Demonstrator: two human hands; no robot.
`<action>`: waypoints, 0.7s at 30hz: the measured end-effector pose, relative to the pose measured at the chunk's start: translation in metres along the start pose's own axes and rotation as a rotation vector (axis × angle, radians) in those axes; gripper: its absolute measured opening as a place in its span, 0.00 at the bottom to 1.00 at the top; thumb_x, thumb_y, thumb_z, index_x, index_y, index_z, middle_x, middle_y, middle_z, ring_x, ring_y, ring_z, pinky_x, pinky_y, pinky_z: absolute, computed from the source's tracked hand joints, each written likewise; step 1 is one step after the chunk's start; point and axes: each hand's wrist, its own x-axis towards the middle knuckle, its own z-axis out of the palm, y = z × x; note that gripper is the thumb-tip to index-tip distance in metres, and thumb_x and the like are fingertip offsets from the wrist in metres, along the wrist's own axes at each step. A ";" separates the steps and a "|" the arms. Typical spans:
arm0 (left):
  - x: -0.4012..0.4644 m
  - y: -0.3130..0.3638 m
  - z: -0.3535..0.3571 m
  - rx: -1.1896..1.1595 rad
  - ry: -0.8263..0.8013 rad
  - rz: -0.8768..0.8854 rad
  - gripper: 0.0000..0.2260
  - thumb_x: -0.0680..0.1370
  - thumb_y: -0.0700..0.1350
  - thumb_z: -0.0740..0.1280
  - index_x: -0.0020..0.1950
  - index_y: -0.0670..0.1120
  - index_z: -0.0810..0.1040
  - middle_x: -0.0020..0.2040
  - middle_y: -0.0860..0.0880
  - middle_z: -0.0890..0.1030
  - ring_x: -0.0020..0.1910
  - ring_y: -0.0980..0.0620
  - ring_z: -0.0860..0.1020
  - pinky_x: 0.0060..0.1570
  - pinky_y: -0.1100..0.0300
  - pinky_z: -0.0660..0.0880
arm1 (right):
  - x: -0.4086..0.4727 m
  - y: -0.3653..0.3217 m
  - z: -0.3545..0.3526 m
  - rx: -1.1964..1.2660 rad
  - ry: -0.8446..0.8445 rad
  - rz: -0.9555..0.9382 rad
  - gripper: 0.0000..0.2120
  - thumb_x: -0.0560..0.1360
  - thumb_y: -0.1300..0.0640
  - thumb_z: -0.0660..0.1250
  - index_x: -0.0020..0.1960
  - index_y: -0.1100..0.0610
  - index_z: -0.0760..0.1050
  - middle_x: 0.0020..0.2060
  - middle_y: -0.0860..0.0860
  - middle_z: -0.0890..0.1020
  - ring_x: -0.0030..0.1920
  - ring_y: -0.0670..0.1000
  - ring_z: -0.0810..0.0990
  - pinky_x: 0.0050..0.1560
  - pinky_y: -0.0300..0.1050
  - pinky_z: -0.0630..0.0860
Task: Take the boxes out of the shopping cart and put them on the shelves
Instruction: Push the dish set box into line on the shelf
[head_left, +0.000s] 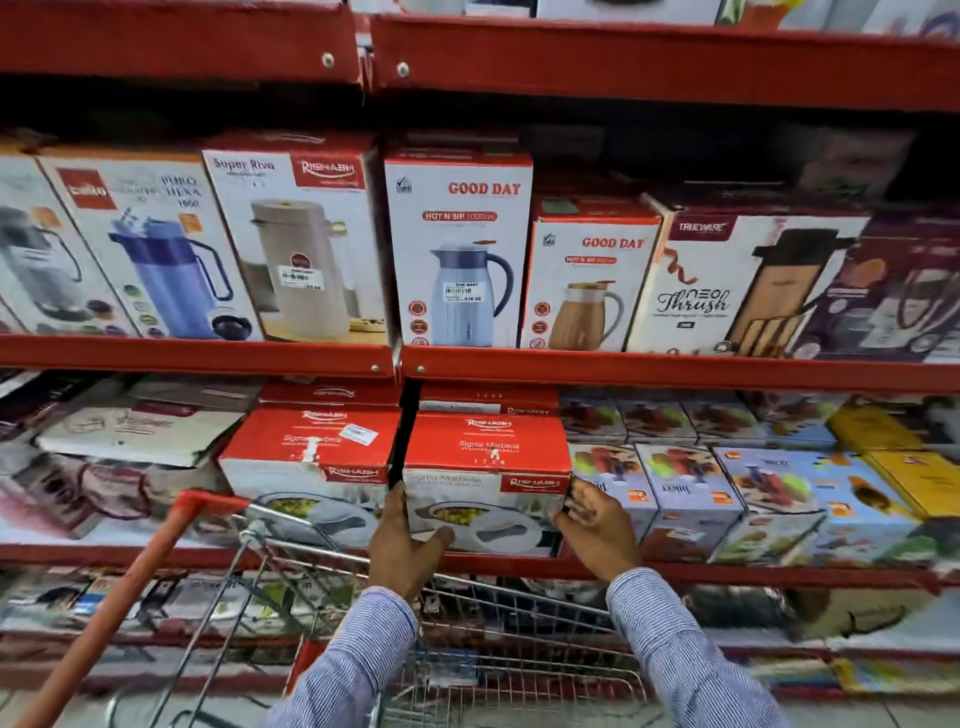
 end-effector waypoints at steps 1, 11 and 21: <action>0.000 0.000 -0.001 -0.002 -0.004 0.001 0.40 0.73 0.46 0.73 0.79 0.45 0.55 0.75 0.42 0.70 0.70 0.39 0.72 0.68 0.47 0.72 | 0.001 0.000 0.000 -0.002 -0.003 0.006 0.24 0.72 0.58 0.71 0.67 0.51 0.72 0.54 0.37 0.76 0.66 0.50 0.75 0.60 0.38 0.71; -0.003 0.028 -0.026 -0.138 0.256 0.120 0.22 0.73 0.40 0.73 0.66 0.44 0.76 0.59 0.46 0.83 0.53 0.53 0.80 0.55 0.59 0.76 | -0.003 -0.034 -0.008 -0.006 0.358 -0.055 0.18 0.71 0.60 0.71 0.60 0.53 0.76 0.54 0.50 0.83 0.51 0.49 0.80 0.49 0.39 0.74; 0.058 0.140 -0.083 -0.084 0.359 0.403 0.24 0.73 0.45 0.72 0.68 0.41 0.75 0.63 0.42 0.82 0.61 0.44 0.80 0.66 0.52 0.74 | 0.044 -0.166 0.022 0.055 0.130 -0.314 0.23 0.72 0.63 0.69 0.67 0.56 0.71 0.59 0.50 0.79 0.59 0.49 0.77 0.57 0.41 0.74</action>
